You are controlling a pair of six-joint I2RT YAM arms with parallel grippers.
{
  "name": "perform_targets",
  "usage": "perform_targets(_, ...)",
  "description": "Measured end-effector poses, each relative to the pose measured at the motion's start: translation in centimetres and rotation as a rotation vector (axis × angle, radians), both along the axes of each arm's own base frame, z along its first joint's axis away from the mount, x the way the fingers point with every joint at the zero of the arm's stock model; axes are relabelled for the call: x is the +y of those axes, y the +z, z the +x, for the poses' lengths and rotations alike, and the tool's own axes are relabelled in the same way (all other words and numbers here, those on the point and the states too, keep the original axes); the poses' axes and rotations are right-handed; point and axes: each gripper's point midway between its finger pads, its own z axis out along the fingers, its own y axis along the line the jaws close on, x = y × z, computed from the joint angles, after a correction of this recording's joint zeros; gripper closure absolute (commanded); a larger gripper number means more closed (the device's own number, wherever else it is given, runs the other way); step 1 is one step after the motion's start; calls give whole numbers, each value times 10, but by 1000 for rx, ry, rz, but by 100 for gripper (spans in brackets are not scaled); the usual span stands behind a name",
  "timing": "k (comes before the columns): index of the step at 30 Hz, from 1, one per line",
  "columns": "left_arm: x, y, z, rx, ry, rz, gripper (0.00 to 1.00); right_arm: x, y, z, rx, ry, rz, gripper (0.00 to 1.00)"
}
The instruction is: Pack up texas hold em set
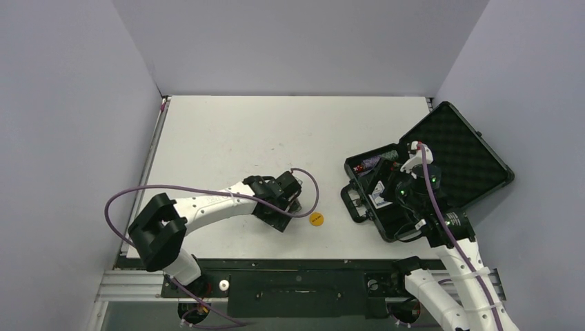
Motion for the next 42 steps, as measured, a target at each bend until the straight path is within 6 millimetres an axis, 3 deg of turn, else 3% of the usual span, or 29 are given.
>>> perform_targets(22,7,-22,35,12,-106,125,35,1,6,-11,-20,21,13,0)
perform_targets(36,5,-34,42,23,-125,158,53,2,2,-11,-6,34,1,0)
perform_targets(42,4,-35,42,23,-125,156,53,2,1,-11,-3,33,1,0)
